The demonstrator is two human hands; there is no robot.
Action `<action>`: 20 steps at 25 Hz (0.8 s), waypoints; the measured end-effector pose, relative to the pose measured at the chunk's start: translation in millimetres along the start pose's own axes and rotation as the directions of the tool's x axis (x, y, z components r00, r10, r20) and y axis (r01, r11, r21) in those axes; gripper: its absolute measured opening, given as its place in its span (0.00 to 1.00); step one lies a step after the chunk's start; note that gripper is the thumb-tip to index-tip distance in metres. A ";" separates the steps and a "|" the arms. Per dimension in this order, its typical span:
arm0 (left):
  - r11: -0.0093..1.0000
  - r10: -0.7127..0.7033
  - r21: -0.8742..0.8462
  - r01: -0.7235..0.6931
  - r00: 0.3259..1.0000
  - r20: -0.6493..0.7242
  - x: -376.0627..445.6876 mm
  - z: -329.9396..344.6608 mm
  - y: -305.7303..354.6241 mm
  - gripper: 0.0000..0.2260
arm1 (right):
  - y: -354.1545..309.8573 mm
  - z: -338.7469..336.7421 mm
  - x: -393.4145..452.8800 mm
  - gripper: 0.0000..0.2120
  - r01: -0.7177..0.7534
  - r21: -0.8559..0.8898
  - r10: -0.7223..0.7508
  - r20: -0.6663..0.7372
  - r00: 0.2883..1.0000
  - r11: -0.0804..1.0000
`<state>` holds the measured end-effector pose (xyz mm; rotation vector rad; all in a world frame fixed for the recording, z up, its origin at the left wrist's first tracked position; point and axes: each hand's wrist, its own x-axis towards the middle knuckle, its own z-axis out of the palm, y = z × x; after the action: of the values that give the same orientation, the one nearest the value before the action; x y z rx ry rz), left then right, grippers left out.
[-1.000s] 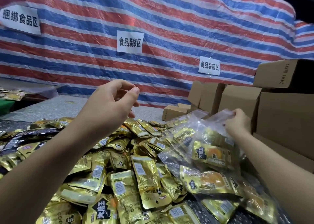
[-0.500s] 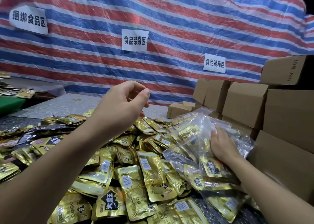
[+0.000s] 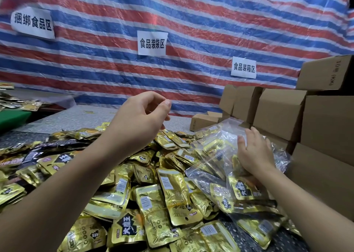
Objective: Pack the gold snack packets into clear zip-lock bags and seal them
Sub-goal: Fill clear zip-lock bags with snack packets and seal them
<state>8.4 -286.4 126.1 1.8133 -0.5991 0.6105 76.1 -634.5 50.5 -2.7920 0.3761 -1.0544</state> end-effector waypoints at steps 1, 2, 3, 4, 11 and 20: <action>1.000 0.000 -0.001 0.000 1.000 0.001 -0.1 -0.1 -0.4 0.07 | -0.3 -3.1 2.8 0.27 -0.010 -0.009 0.010 -0.017 1.000 1.000; 1.000 -0.001 -0.005 0.001 1.000 -0.001 0.1 -0.1 -0.6 0.07 | -1.0 -8.3 7.0 0.26 -0.020 -0.013 0.019 -0.035 0.999 1.000; 1.000 -0.003 -0.010 0.003 1.000 -0.003 0.3 -0.1 -0.6 0.07 | -2.8 -15.4 11.8 0.25 -0.027 -0.013 0.026 -0.059 0.998 1.000; 1.000 -0.006 -0.012 0.006 1.000 -0.003 0.3 -0.2 -0.6 0.08 | -6.0 -23.4 16.6 0.24 -0.026 -0.002 0.026 -0.090 0.996 1.000; 1.000 0.012 0.023 -0.012 1.000 0.014 -4.7 5.7 4.9 0.09 | -94.2 -61.9 -4.7 0.09 0.252 0.430 -0.207 -0.149 0.967 0.867; 0.995 0.060 0.082 -0.060 0.998 0.004 -3.3 9.2 2.7 0.09 | -190.3 -46.1 -85.2 0.20 0.025 0.896 -0.104 0.024 0.994 0.444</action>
<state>5.2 -295.6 123.1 1.8778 -0.6394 0.6834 18.9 -429.9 71.2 -1.8321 -0.2755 -0.7863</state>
